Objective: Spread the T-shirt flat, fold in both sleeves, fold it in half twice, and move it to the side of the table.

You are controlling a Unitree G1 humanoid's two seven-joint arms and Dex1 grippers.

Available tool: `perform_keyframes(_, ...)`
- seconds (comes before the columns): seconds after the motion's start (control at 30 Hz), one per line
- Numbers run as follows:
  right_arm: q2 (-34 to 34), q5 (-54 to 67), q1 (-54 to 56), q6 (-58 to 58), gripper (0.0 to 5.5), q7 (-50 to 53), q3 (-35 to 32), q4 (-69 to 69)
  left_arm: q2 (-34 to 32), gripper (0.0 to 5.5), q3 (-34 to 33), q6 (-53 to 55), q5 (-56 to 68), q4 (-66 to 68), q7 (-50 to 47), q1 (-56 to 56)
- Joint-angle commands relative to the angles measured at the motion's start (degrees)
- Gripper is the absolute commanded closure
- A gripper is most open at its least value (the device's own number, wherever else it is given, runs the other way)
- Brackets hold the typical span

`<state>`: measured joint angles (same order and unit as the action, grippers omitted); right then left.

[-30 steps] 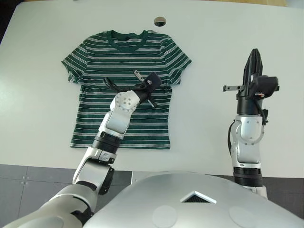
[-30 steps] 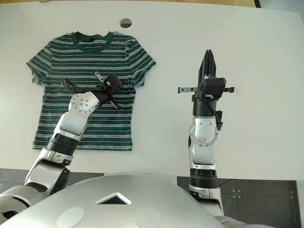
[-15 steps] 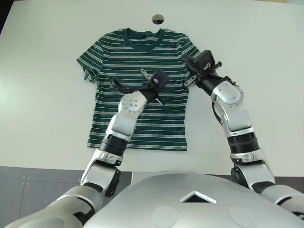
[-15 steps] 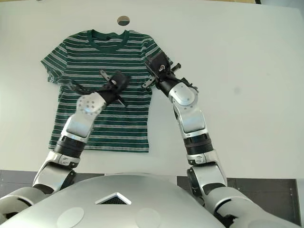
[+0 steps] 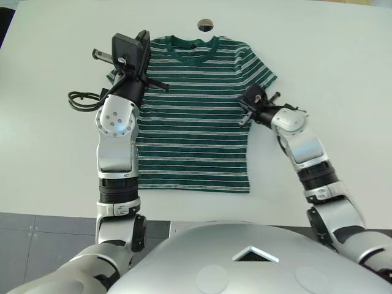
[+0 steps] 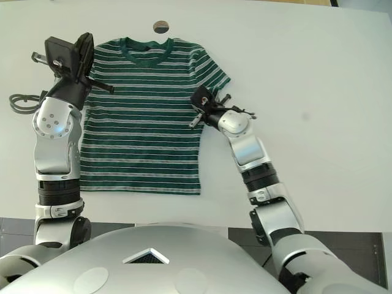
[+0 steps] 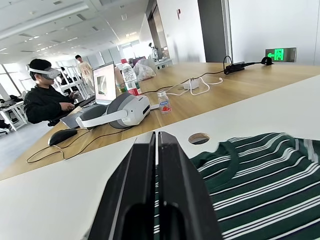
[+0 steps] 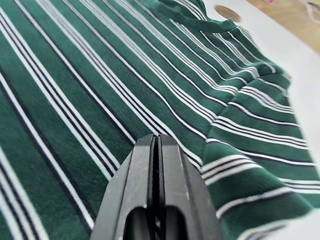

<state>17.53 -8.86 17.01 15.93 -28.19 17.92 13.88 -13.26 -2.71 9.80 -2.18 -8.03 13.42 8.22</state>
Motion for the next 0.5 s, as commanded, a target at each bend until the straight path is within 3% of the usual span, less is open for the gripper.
perform_keyframes(0.03, 9.3, -5.3, -3.1, -2.4, 5.40, 0.9, -1.2, 2.7, 0.0, 5.38, -0.6, -0.7, 1.8, -0.2, 0.3, 0.0)
perform_keyframes(0.27, 14.2, -5.8, -4.3, -8.6, 5.40, 1.7, -4.2, 4.5, -0.4, 5.38, -0.6, -1.2, 3.1, 0.6, 0.7, -0.2)
perform_keyframes(0.5, 10.4, 5.3, -9.2, -19.5, 5.40, -1.3, -8.1, -18.1, -0.2, 5.38, 0.9, -3.1, 2.2, 5.3, 0.4, -0.3)
